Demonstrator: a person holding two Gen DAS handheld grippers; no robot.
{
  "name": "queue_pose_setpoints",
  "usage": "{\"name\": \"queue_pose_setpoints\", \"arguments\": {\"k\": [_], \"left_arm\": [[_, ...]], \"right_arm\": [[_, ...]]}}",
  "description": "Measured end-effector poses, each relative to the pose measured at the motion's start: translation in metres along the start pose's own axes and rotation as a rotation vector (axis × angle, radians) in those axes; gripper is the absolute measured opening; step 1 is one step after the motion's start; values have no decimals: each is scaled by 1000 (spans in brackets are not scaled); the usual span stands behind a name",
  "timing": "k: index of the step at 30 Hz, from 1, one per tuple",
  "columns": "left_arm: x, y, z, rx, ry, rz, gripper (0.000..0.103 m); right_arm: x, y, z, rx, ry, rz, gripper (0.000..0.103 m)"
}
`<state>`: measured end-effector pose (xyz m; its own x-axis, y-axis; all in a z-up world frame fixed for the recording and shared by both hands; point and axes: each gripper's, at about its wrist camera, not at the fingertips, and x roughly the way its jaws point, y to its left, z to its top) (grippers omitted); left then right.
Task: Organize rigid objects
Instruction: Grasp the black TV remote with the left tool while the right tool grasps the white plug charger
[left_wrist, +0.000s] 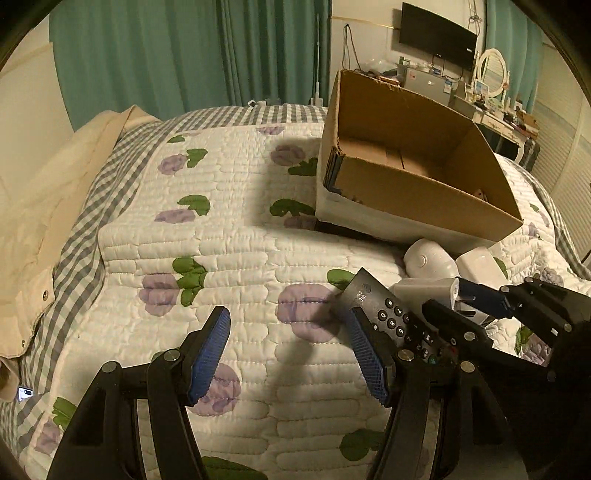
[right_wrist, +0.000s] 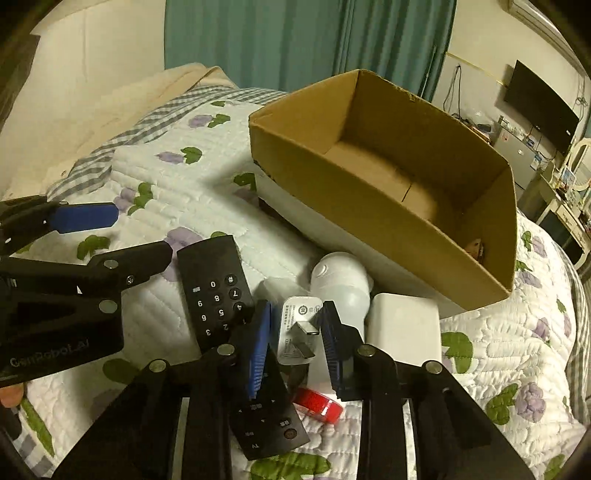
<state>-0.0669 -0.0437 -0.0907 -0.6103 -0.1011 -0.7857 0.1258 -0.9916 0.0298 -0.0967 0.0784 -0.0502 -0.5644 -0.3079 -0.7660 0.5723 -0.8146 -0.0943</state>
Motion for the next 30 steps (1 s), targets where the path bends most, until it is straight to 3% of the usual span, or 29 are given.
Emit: {"name": "queue_pose_setpoints", "arguments": {"k": [5,9,14,17,22,26,30], "left_arm": [[1,-2,0,3,8,-5,68],[0,-5,-1,11,11,-13,68],[-5,-23,-3,51,27,-77,68],[-4,-36,-4,59,52,-115,68],[16,-60,-15,71,161,-158,68],[32,-66,-12,19,198,-181,68],[41,-66,2,-59,152,-188,68]], "right_arm": [[11,-11,0,76,21,84,28],[3,-12,-1,98,-12,92,22],[-36,-24,0,116,-90,50,22],[-53,-41,-1,145,-105,-21,22],[-63,-60,-5,163,-123,-81,22],[-64,-68,-6,188,-134,-49,22],[-64,-72,-11,194,-134,-36,22]]}}
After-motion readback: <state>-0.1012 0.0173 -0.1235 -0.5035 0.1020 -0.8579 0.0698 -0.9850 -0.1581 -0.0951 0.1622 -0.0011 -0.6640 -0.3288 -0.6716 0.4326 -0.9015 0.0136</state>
